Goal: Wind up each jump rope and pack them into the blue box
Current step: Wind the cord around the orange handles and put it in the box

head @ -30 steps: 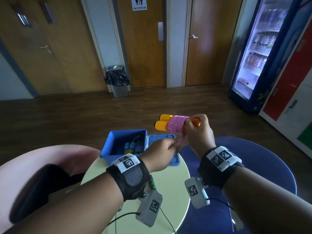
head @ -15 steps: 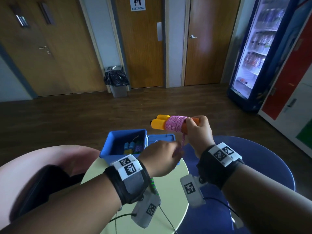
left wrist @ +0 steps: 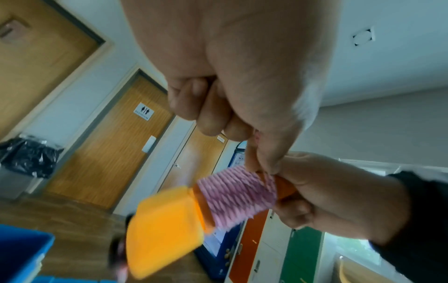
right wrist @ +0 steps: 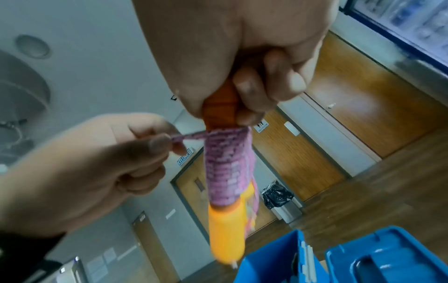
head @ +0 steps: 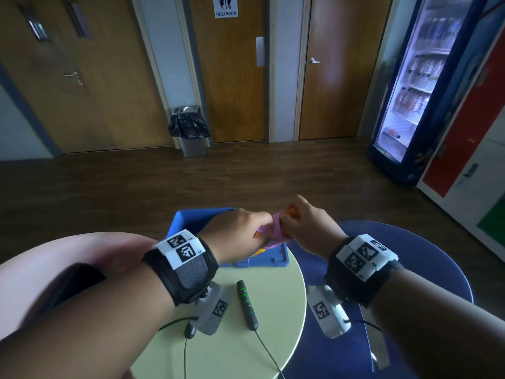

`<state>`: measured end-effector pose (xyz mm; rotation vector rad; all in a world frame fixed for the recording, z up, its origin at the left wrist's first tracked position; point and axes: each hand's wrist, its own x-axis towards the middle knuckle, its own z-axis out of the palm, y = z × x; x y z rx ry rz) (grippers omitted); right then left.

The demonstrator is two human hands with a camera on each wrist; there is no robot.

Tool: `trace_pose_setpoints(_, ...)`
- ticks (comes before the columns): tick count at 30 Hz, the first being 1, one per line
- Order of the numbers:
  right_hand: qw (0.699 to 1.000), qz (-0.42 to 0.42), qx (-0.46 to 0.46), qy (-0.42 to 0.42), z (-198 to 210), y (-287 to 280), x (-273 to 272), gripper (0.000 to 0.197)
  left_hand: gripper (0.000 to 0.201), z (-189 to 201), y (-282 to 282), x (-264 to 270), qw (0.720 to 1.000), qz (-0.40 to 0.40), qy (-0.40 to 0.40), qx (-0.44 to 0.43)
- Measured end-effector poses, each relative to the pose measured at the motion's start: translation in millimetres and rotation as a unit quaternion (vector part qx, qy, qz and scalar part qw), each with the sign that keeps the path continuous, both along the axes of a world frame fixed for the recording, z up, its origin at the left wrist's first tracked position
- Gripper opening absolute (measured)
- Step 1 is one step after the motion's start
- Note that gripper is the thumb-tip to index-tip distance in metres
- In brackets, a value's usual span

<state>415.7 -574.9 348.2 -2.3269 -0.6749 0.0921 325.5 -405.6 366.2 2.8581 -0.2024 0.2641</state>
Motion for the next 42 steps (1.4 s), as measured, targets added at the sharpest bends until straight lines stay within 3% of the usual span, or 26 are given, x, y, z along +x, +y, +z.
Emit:
trace_pose_setpoints(5, 0.991, 0.108, -0.057, 0.052, 9.6, 1.2, 2.4, 0.013, 0.022, -1.5, 14.8, -1.5, 0.997, -0.066, -0.021, -0.027)
trace_pose_setpoints(10, 0.961, 0.176, 0.034, 0.210, 23.3, -4.2, 3.0, 0.006, 0.035, -5.0, 11.1, -1.5, 0.983, -0.122, -0.019, -0.137)
trace_pose_setpoints(15, 0.938, 0.175, 0.133, 0.267, 21.7, -4.3, -2.8, 0.009, 0.025, -7.3, 7.9, -4.4, 0.969, -0.046, 0.046, -0.238)
trace_pose_setpoints(19, 0.917, 0.071, 0.255, 0.297, 4.9, 4.6, -11.6, 0.024, 0.032, -15.8, 16.6, -4.9, 0.961, 0.012, -0.013, -0.276)
trace_pose_setpoints(23, 0.907, 0.068, 0.232, 0.344, -7.5, 11.9, -29.0, 0.036, 0.045, -25.7, 16.0, -4.6, 0.934, 0.106, -0.104, -0.324)
trace_pose_setpoints(27, 0.927, 0.056, 0.209, 0.308, -7.3, 17.9, -45.3, 0.026, 0.057, -32.4, 7.5, -4.7, 0.904, 0.154, -0.095, -0.386)
trace_pose_setpoints(31, 0.883, 0.058, 0.281, 0.371, -4.3, 16.1, -47.4, 0.022, 0.049, -35.3, 6.8, -10.0, 0.865, 0.151, -0.084, -0.471)
trace_pose_setpoints(35, 0.826, 0.092, 0.344, 0.436, 3.1, 9.5, -47.3, 0.030, 0.027, -25.3, 7.3, -18.7, 0.799, 0.125, -0.074, -0.584)
trace_pose_setpoints(38, 0.780, 0.125, 0.372, 0.487, 10.9, 6.5, -49.5, 0.034, 0.028, -16.8, 9.5, -25.5, 0.784, 0.111, -0.072, -0.607)
trace_pose_setpoints(42, 0.749, 0.162, 0.376, 0.521, 16.2, 6.4, -54.0, 0.038, 0.024, -6.1, 8.4, -32.8, 0.762, 0.086, -0.058, -0.639)
